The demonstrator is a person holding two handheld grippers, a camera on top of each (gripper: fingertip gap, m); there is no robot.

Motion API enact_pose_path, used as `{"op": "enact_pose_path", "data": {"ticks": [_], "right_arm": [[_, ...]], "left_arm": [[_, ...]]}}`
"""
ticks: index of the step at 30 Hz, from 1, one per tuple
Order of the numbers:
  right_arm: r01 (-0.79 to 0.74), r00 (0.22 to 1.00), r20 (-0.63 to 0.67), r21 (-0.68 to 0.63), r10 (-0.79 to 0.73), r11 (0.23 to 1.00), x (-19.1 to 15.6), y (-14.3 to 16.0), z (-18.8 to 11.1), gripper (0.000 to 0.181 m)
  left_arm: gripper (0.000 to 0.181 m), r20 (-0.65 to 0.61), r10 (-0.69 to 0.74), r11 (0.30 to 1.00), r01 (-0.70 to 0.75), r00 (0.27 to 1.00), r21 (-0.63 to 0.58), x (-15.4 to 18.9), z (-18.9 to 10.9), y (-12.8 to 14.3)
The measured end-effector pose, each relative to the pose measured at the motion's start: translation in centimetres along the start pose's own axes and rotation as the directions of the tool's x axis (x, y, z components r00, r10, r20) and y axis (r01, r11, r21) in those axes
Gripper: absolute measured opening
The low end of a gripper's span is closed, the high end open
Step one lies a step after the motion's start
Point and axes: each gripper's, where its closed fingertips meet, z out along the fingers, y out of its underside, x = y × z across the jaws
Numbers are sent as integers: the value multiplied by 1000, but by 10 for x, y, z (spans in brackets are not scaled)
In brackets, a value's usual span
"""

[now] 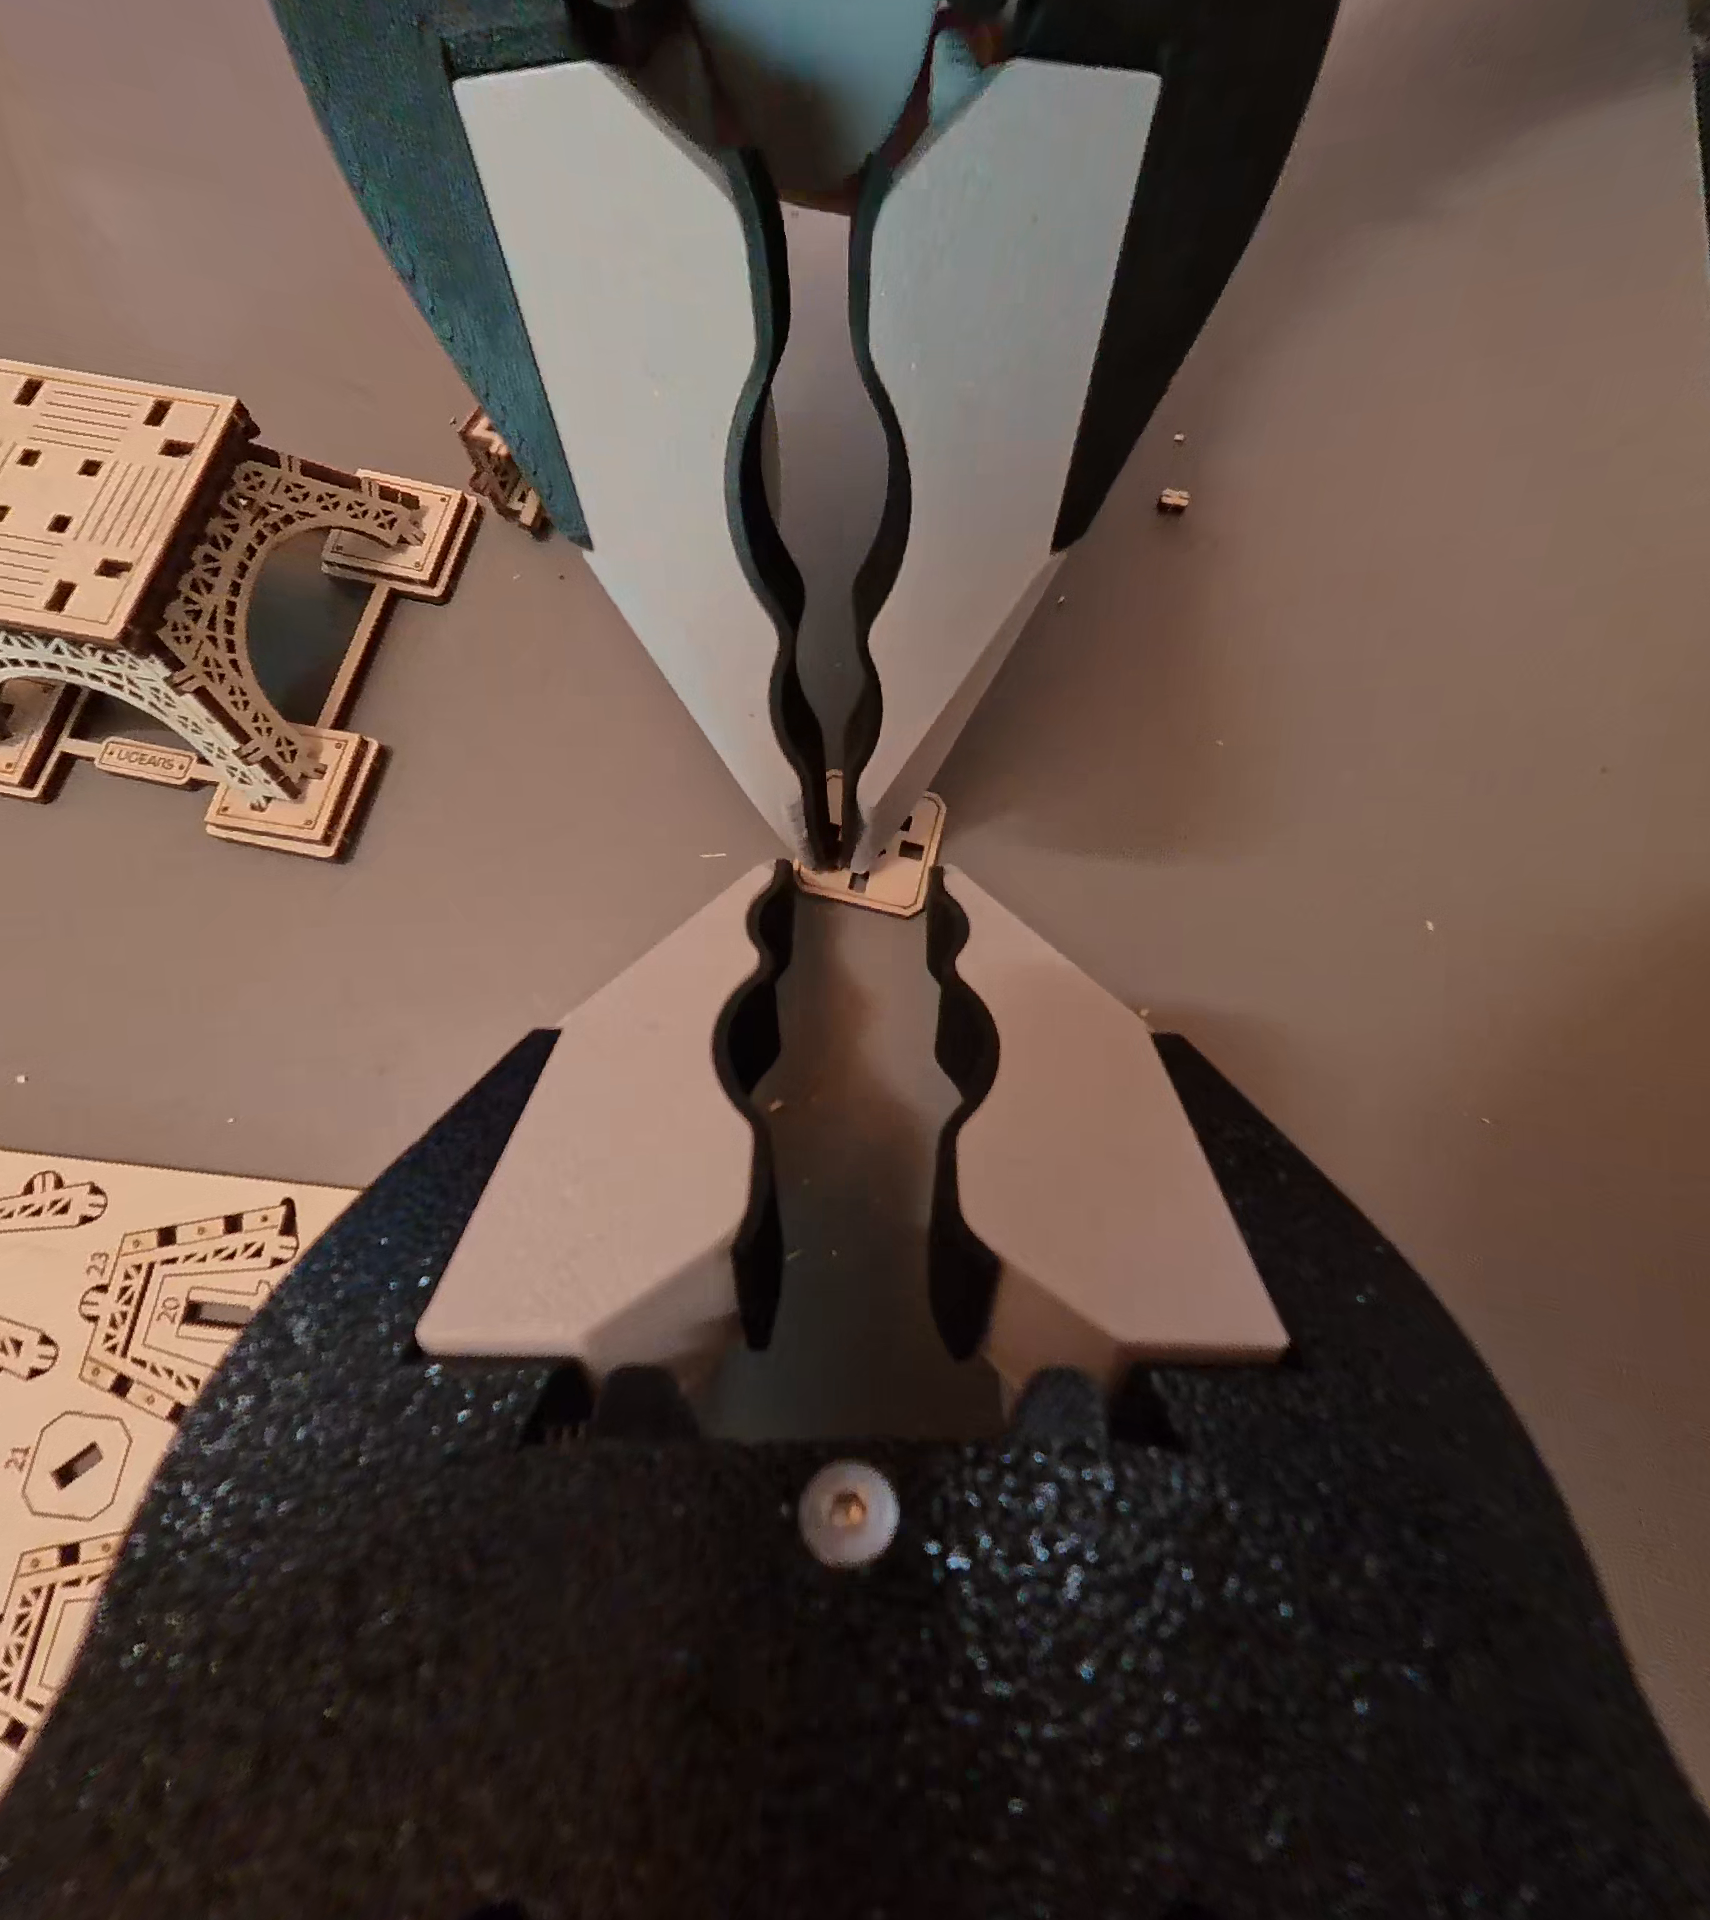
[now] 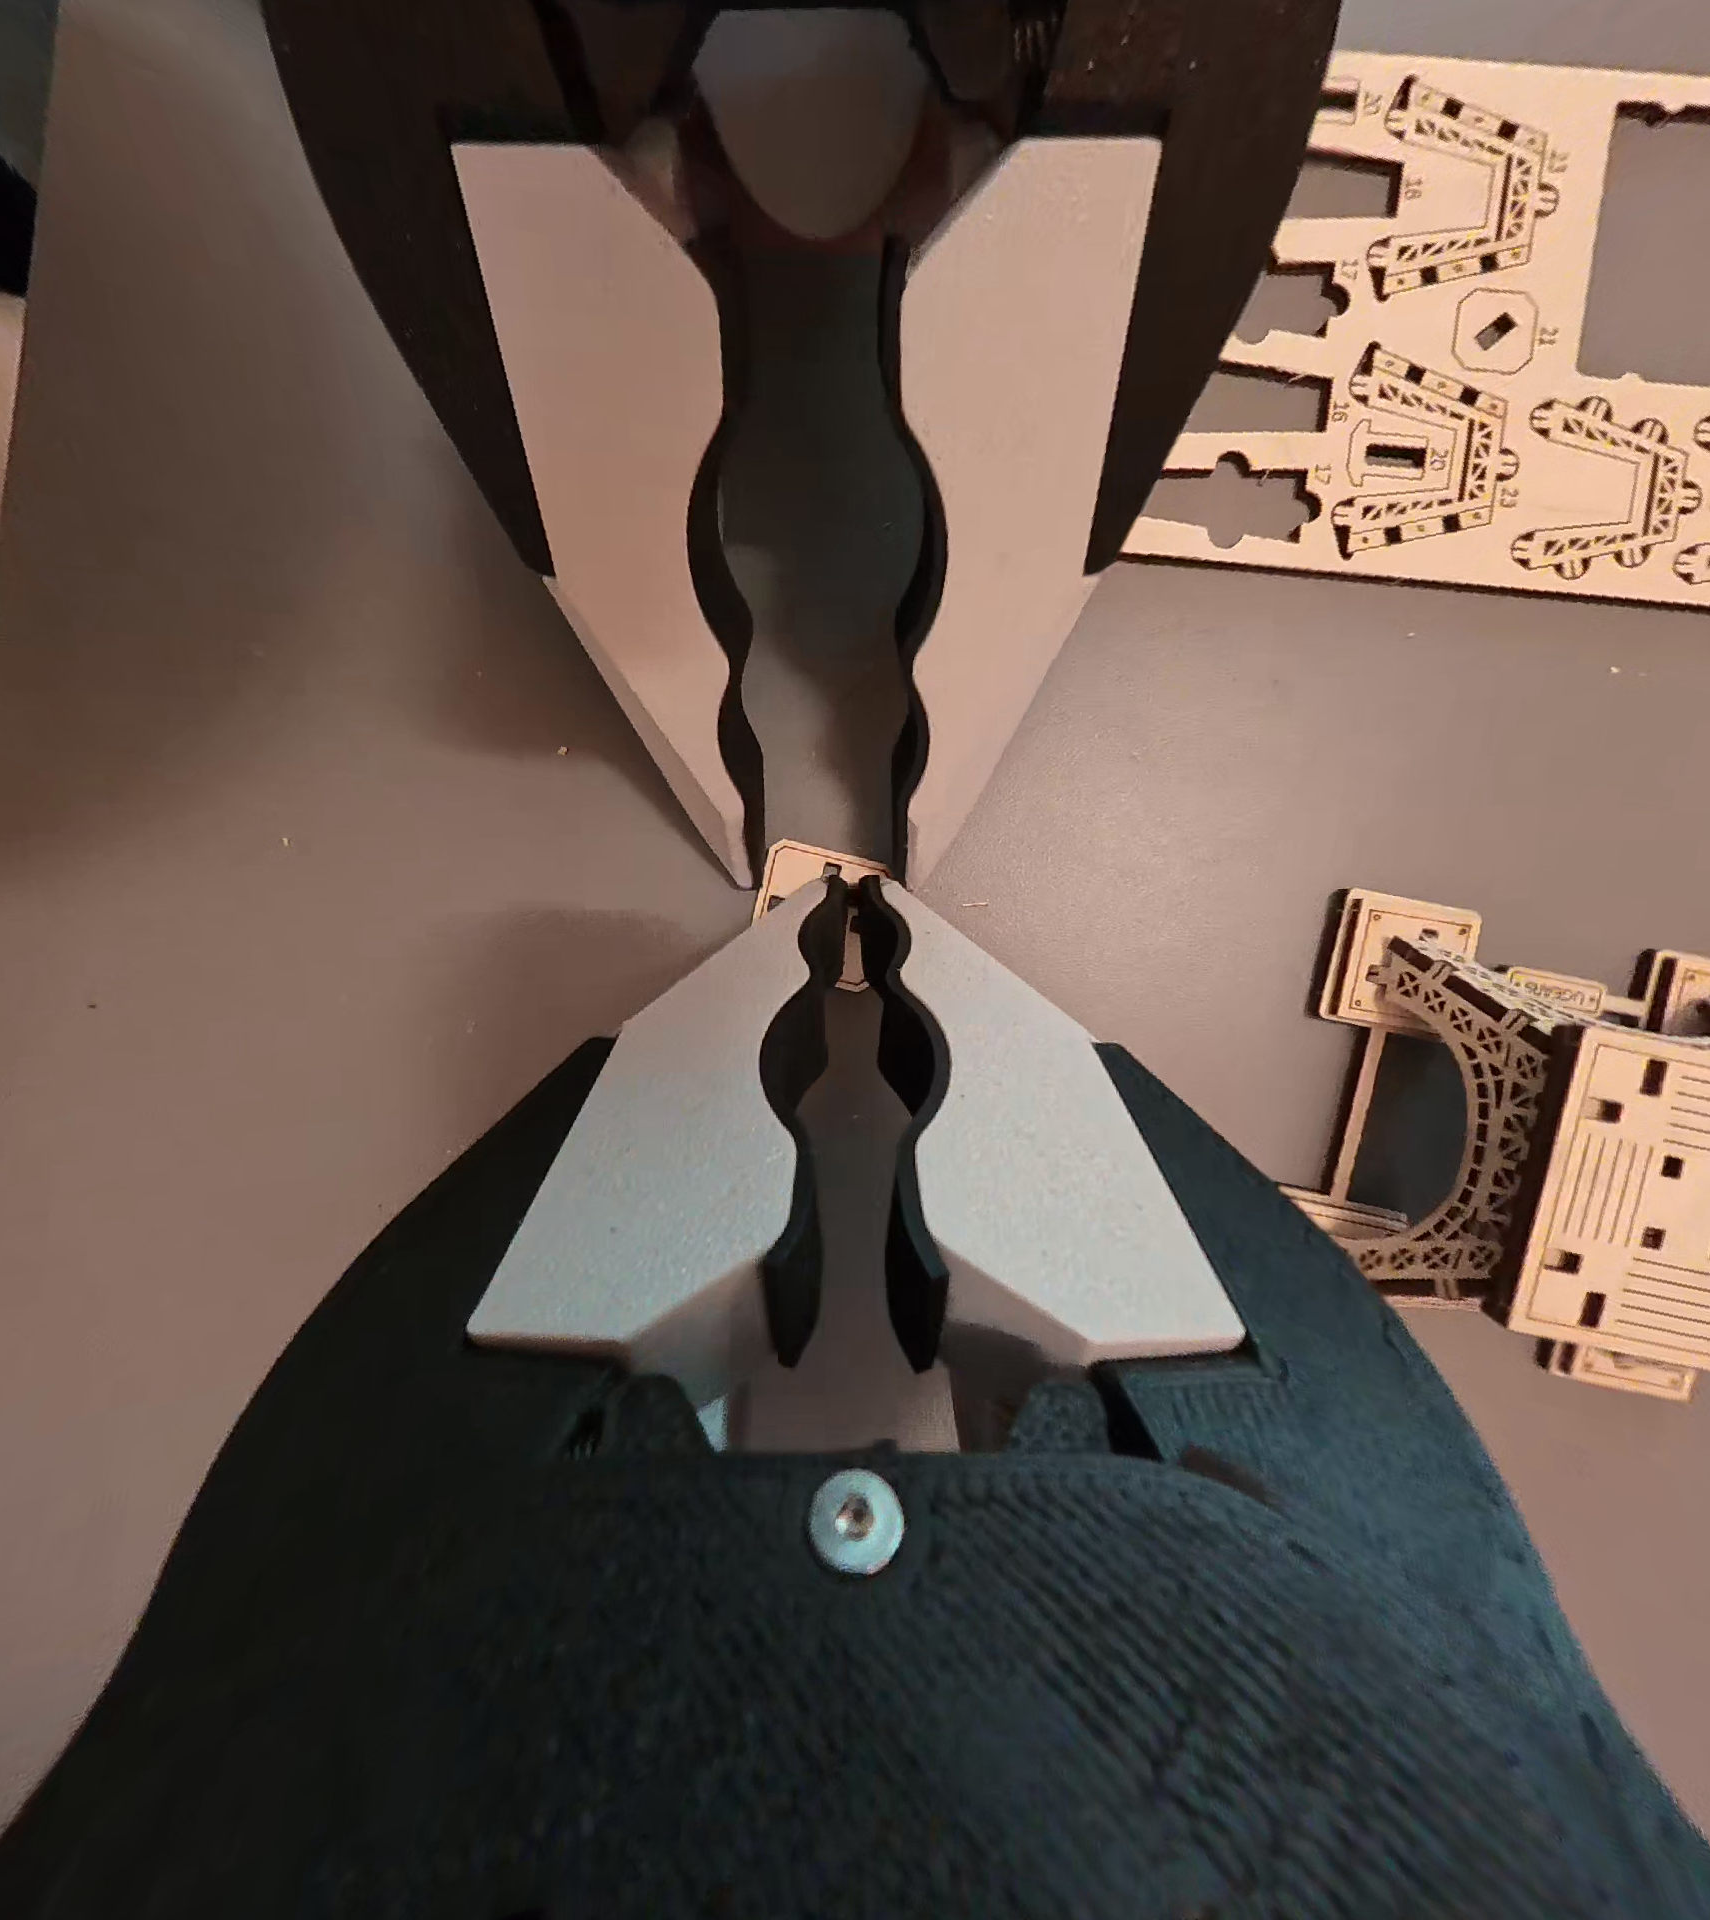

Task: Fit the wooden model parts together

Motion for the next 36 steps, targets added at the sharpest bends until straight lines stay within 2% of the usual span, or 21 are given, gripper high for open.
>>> {"op": "enact_pose_path", "data": {"ticks": [9, 12, 15, 19, 23, 27, 36], "right_arm": [[5, 1000, 28, -161, -1, 987, 0, 1, 1, 1], [-7, 999, 39, -162, 14, 987, 0, 0, 1, 1], [-6, 999, 31, -125, 10, 992, -1, -1, 1, 1], [-56, 998, 25, 1, 56, 998, -4, -5, -2, 9], [-34, 993, -113, 62, 41, 998, 5, 0, -13, 4], [-19, 990, -134, 158, 41, 987, 2, -8, -15, 5], [-13, 991, -128, 154, 33, 988, 0, -3, -2, 1]], "left_arm": [[24, 2, 2, 1000, -2, 1000, 5, 0, 0, 0], [24, -5, -6, 1000, 6, 1000, 4, 0, -1, 0], [24, 1, 2, 1000, -2, 1000, 4, 0, -1, 0], [24, 3, 6, 1000, -6, 1000, 4, 0, 0, 0], [24, 3, 6, 1000, -6, 1000, 5, 0, 0, 0], [24, 0, 3, 1000, -3, 1000, 5, 0, 0, 0], [24, -1, 2, 1000, -2, 1000, 5, 0, 0, 1]]}}
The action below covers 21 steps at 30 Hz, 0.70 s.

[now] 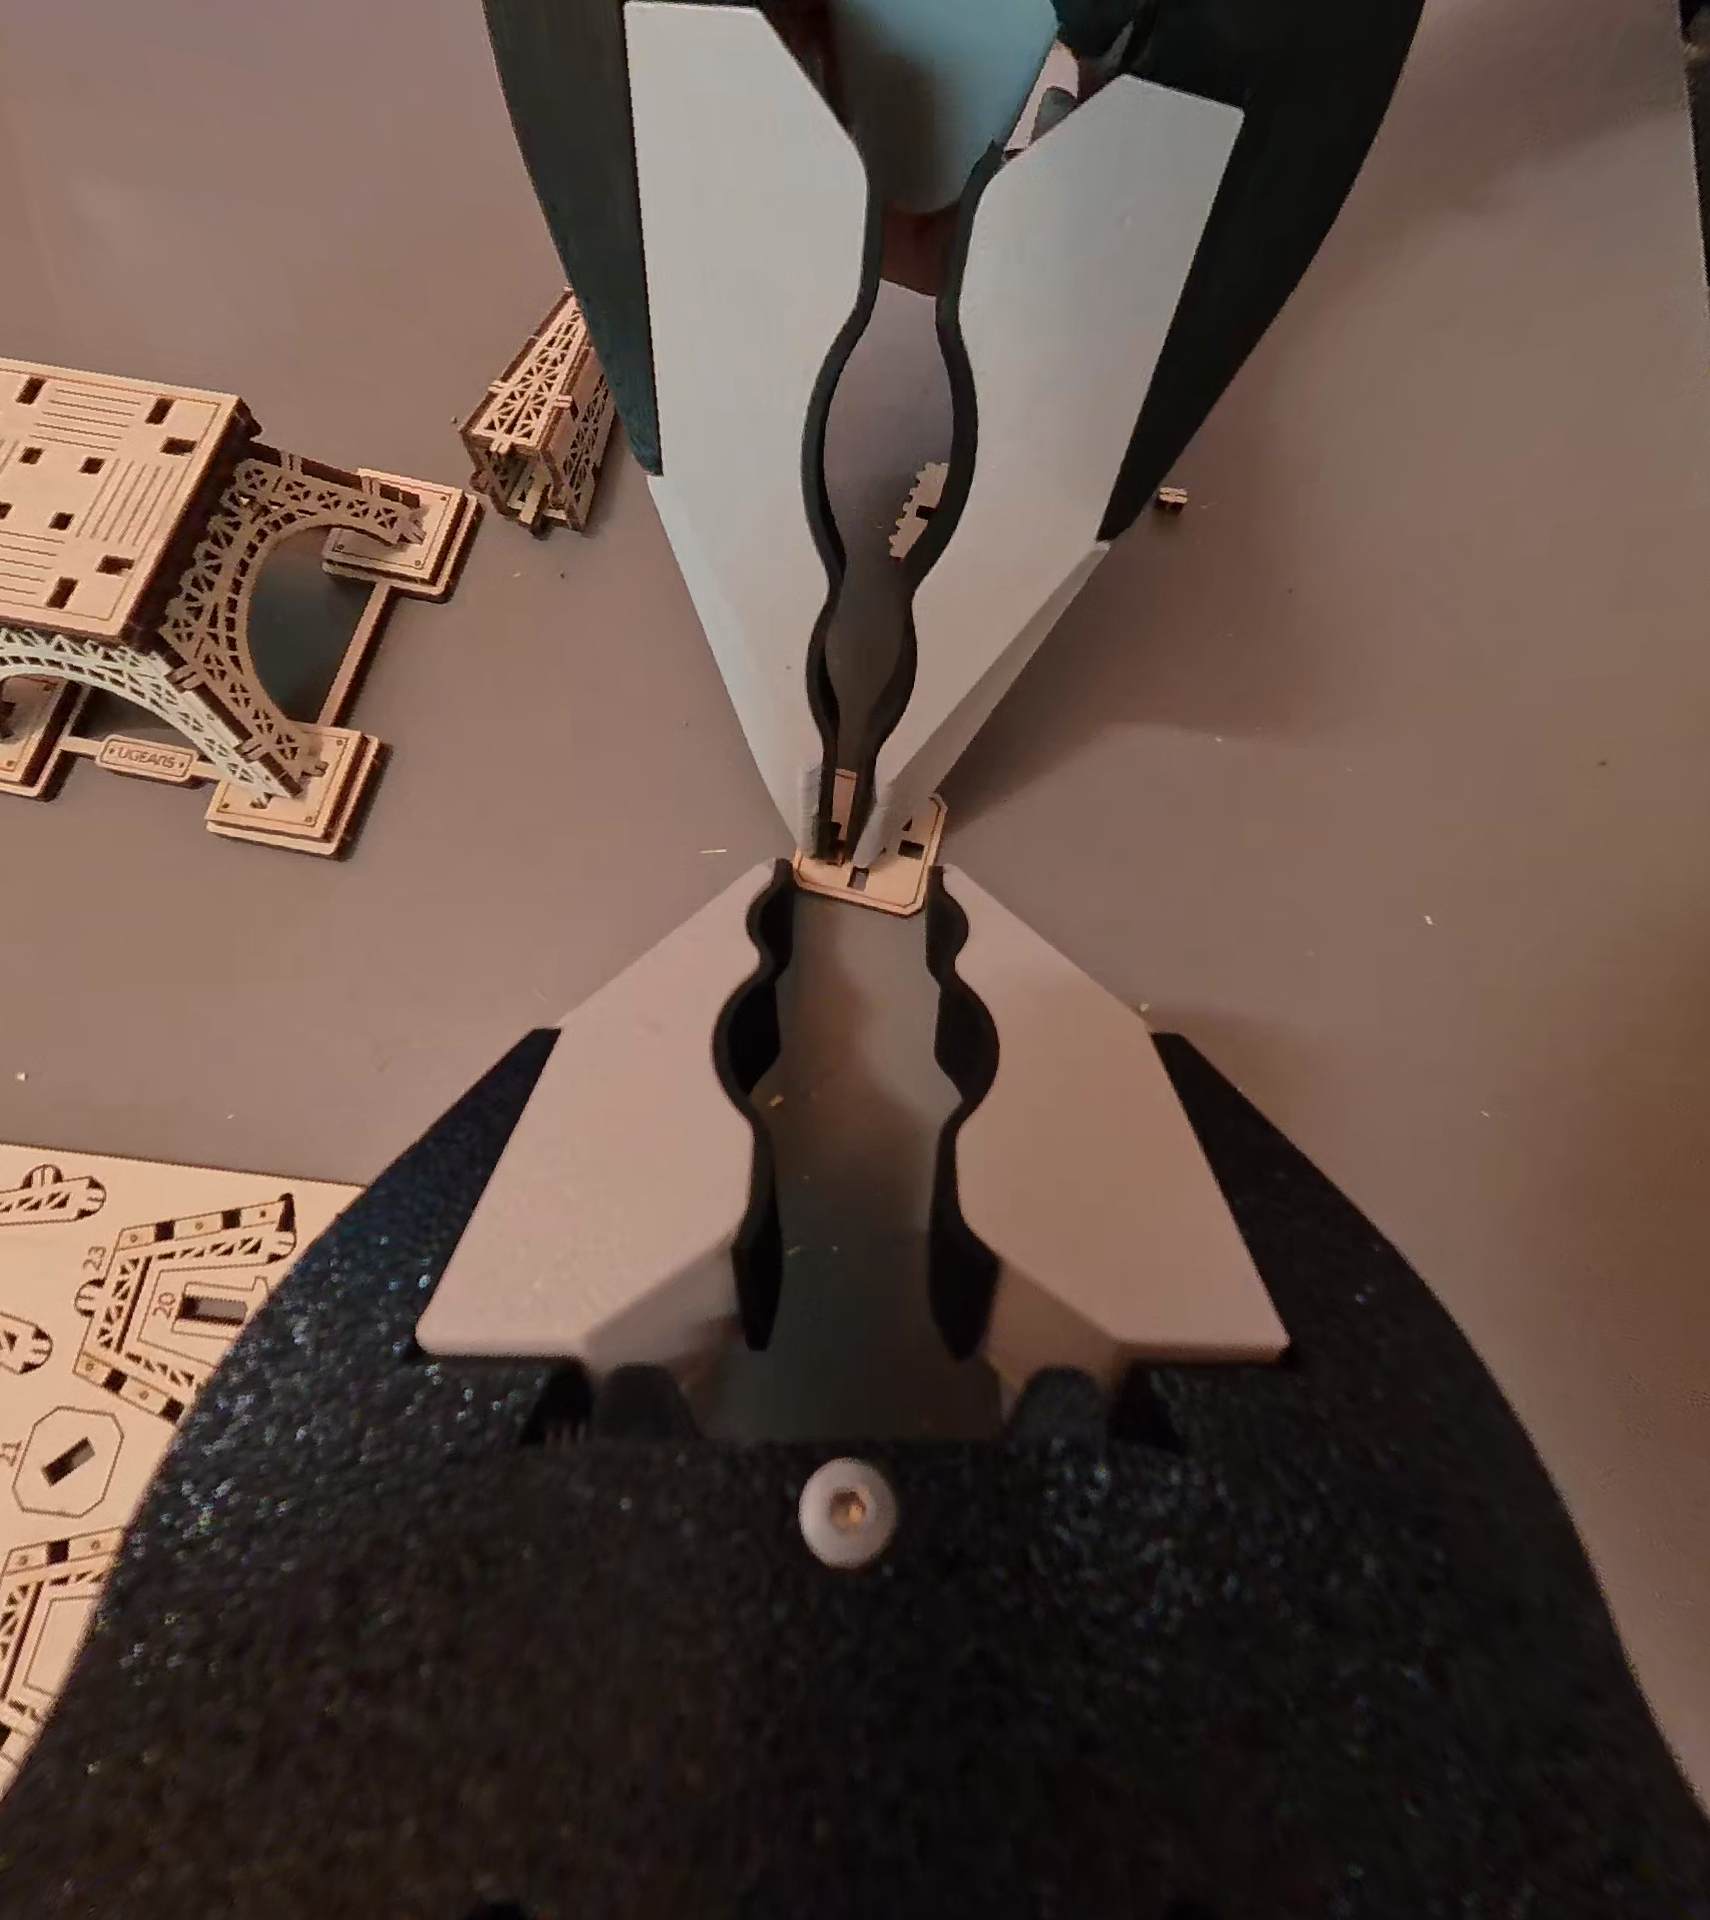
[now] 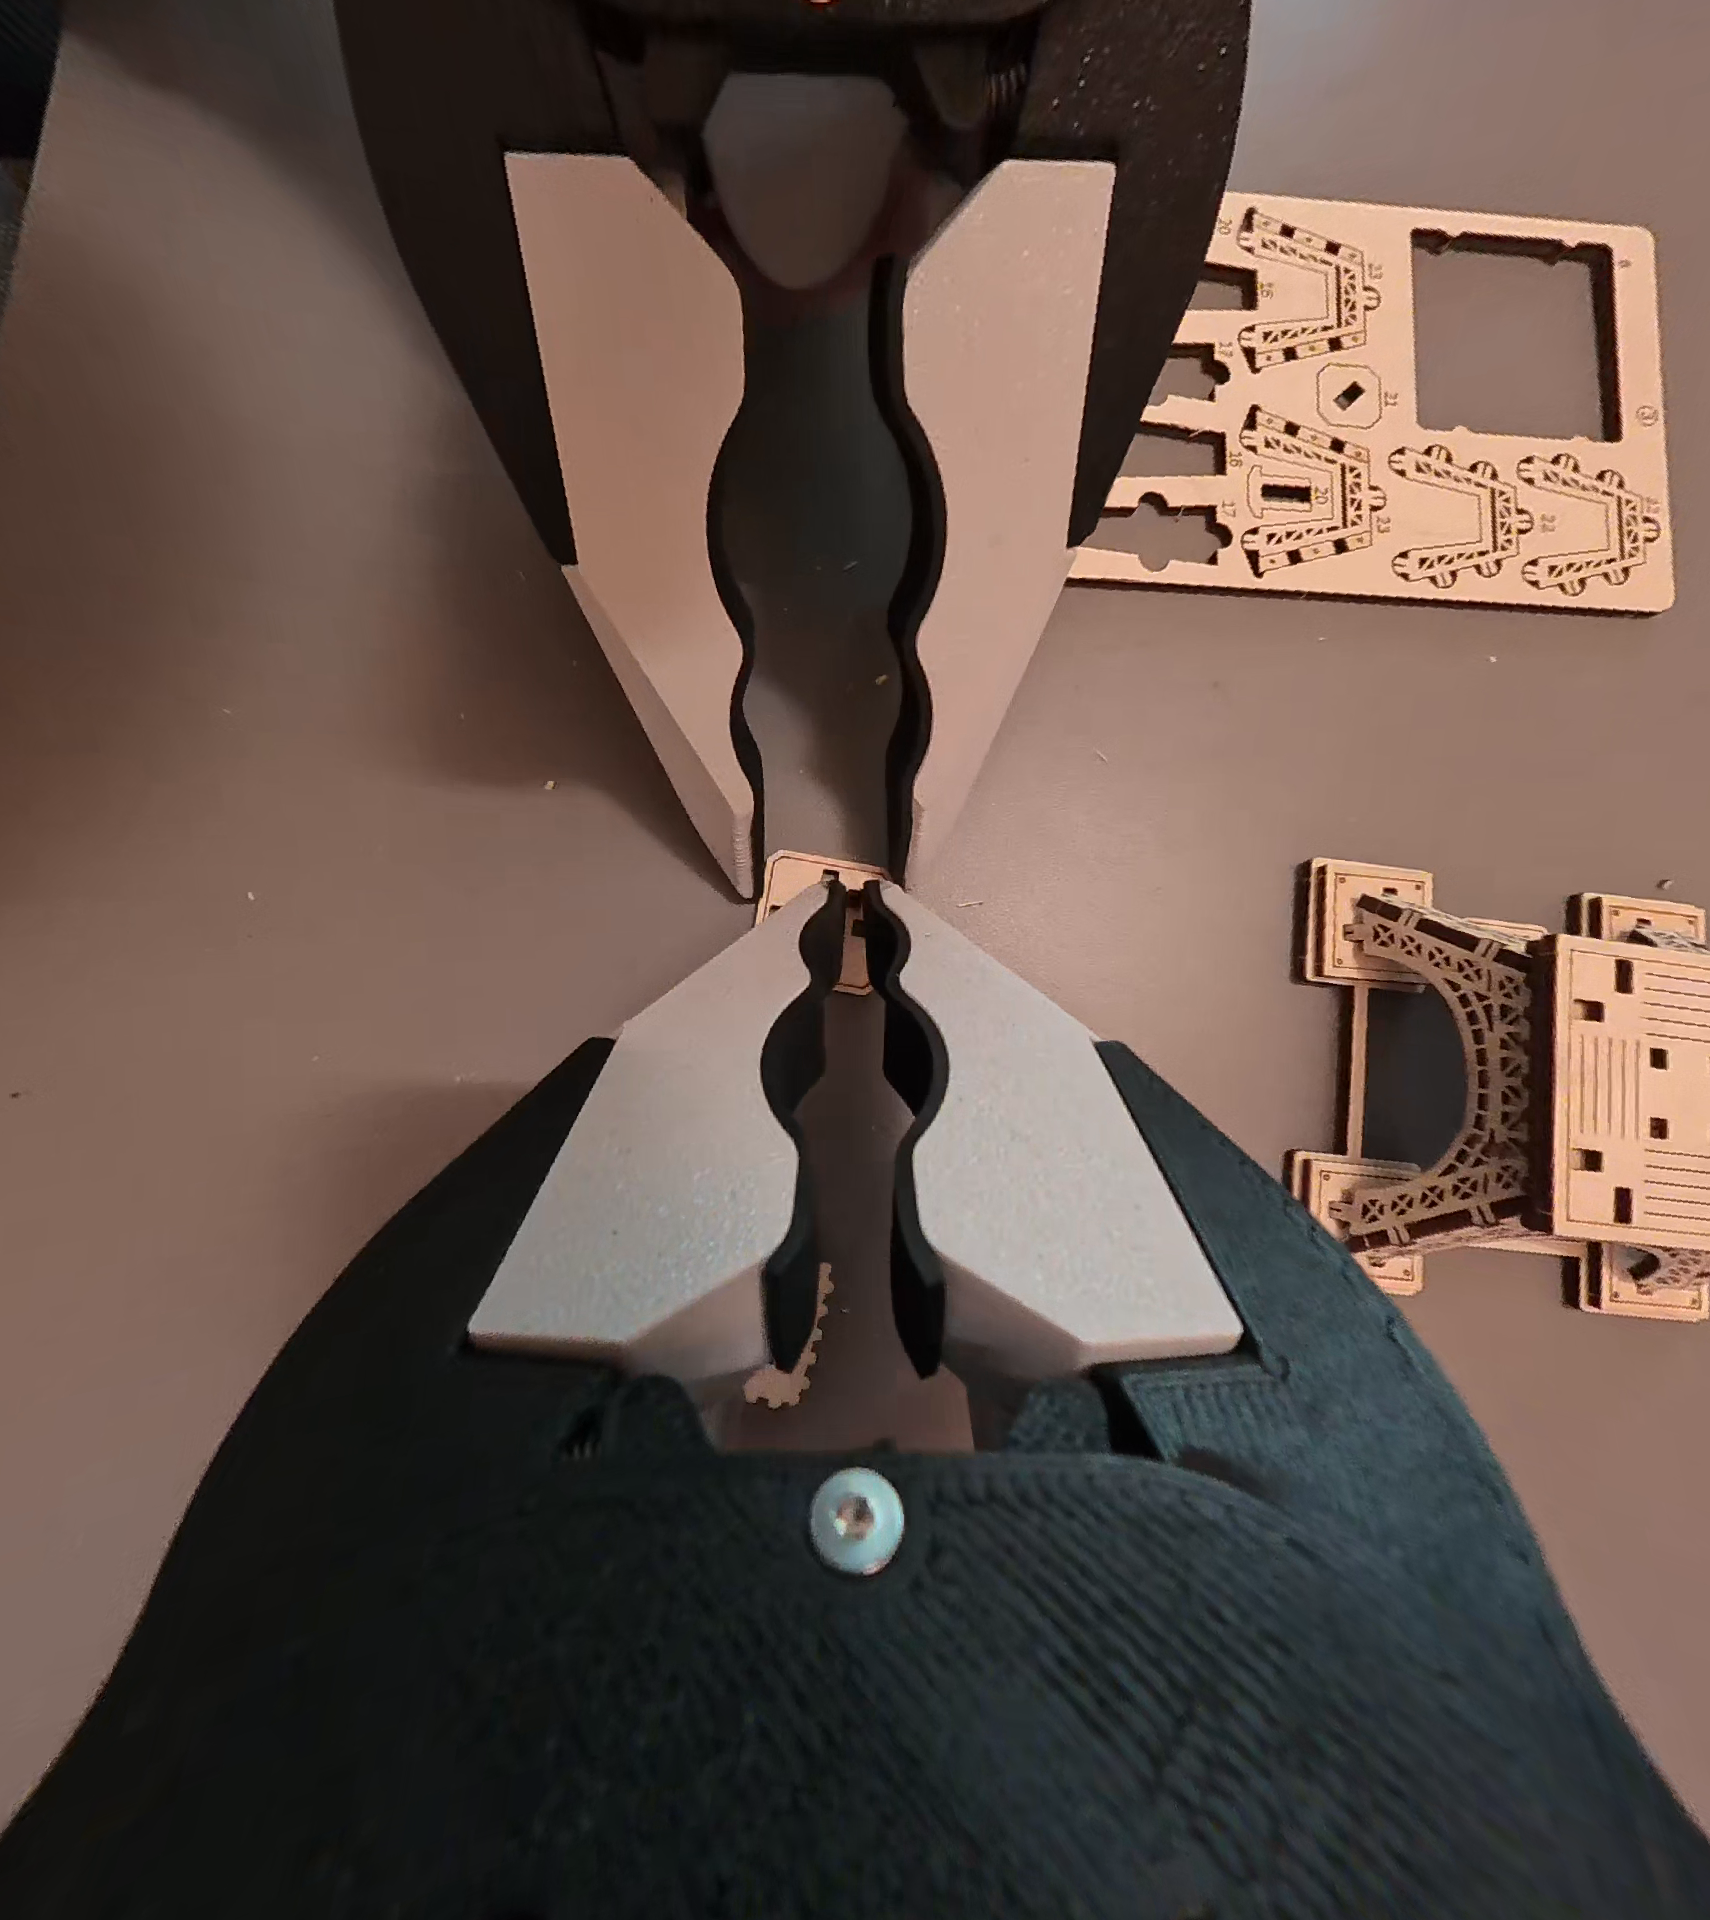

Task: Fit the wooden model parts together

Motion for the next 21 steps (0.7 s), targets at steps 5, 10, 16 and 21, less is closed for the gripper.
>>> {"op": "enact_pose_path", "data": {"ticks": [5, 10, 16, 21], "right_arm": [[-34, 998, 54, -41, 36, 999, -1, 1, 0, 1], [29, 995, 102, -189, -10, 982, -1, 2, 1, 1], [51, 992, 126, -282, -15, 958, -2, 3, 3, 1], [58, 993, 110, -267, -29, 962, -2, 2, 3, 1]], "left_arm": [[24, -5, 2, 1000, -2, 1000, 0, 0, 0, 0], [24, -4, 3, 1000, -3, 1000, 0, 0, 0, 0], [24, -8, -3, 1000, 3, 1000, 0, 0, 0, 0], [24, -7, -1, 1000, 1, 1000, 0, 0, 0, 0]]}}
